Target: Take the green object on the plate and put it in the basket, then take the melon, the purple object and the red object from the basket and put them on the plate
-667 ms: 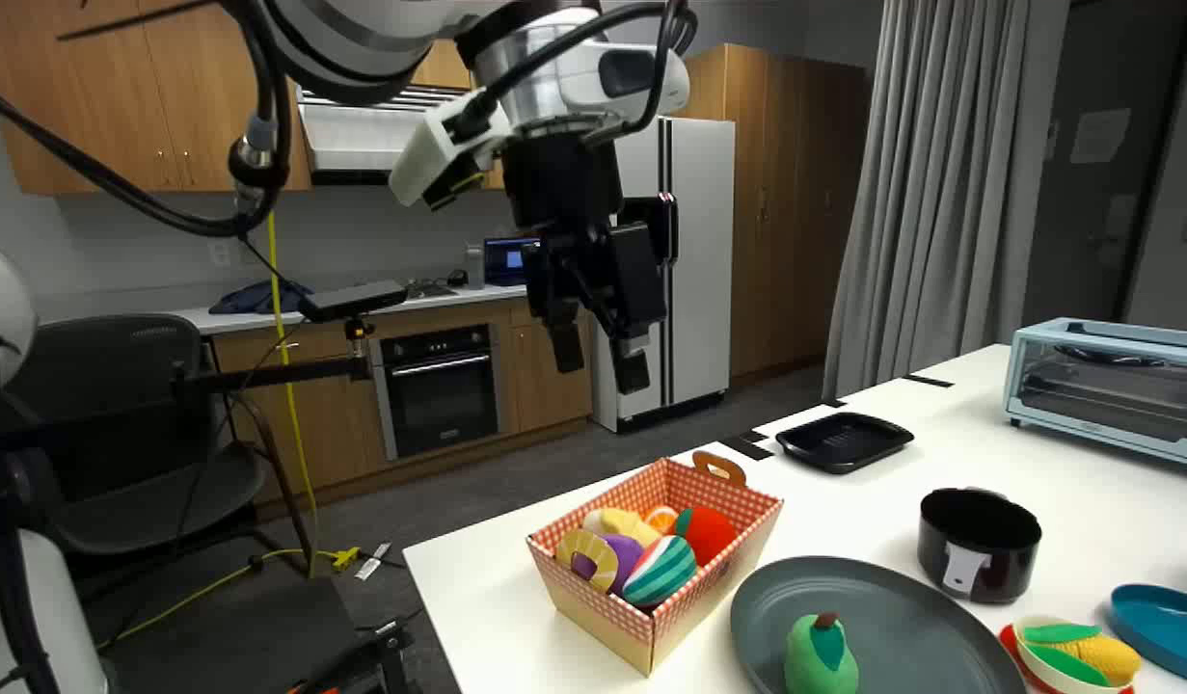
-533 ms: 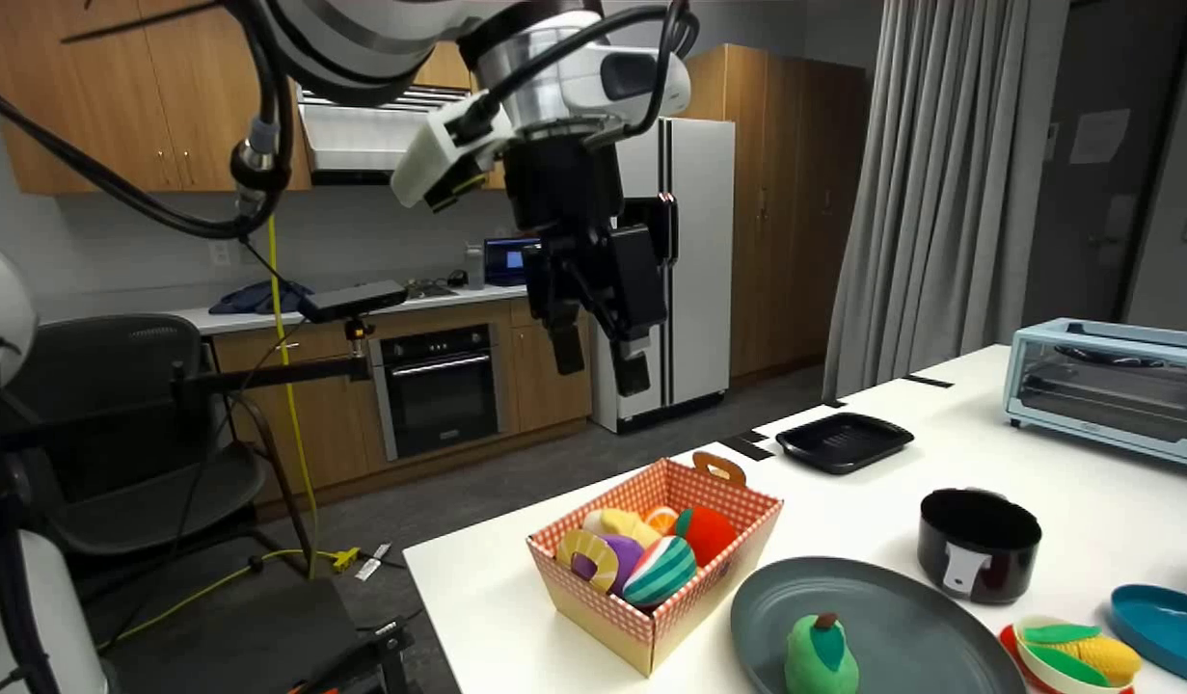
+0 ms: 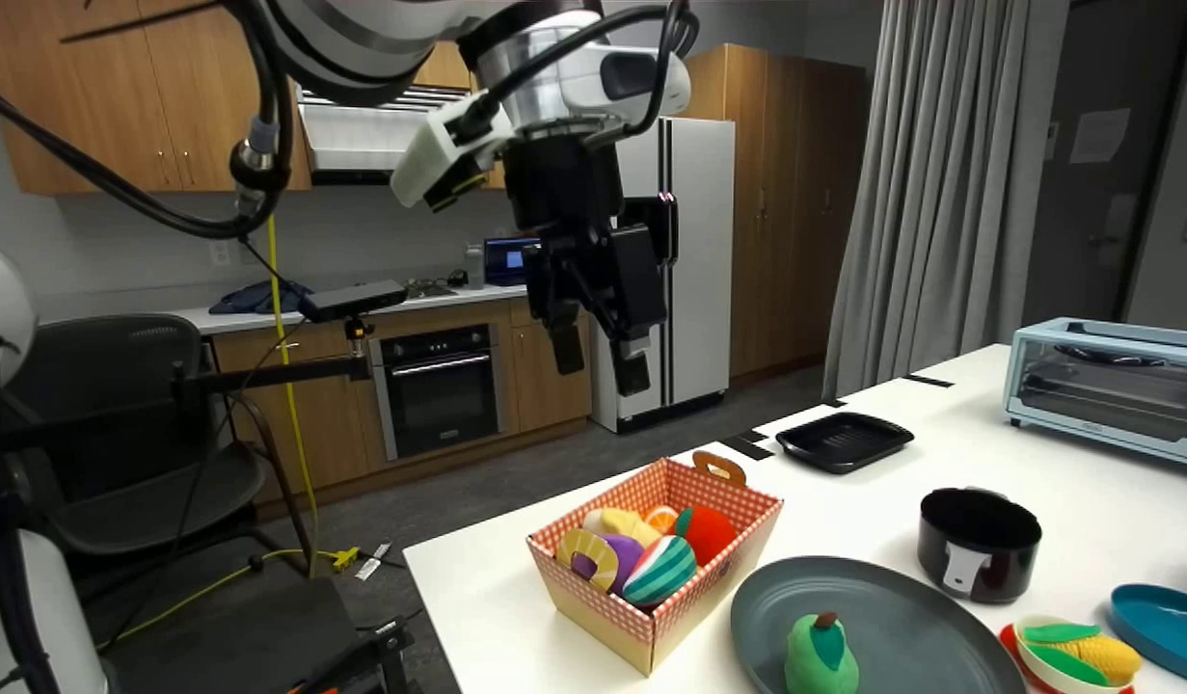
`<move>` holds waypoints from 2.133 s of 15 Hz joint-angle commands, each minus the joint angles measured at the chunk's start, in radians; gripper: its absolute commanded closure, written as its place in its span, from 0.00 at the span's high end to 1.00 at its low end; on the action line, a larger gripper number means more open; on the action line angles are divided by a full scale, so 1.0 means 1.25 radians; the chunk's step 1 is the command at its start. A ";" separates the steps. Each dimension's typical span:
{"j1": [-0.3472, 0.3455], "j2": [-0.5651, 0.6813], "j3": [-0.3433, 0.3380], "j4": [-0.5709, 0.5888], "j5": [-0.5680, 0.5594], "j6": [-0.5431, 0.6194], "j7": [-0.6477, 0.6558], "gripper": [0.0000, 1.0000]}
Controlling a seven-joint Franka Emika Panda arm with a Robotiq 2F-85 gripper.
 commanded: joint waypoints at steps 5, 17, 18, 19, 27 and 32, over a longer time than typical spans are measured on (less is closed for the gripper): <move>0.004 0.000 -0.004 0.002 -0.003 -0.003 0.002 1.00; 0.007 0.008 -0.004 0.002 -0.002 -0.001 0.000 1.00; 0.010 0.018 -0.003 0.002 -0.001 0.001 -0.002 1.00; 0.014 0.027 -0.002 0.002 0.000 0.004 -0.004 1.00; 0.052 0.196 0.014 0.042 -0.004 0.047 -0.011 1.00; 0.032 0.328 0.018 0.073 -0.048 0.170 0.005 1.00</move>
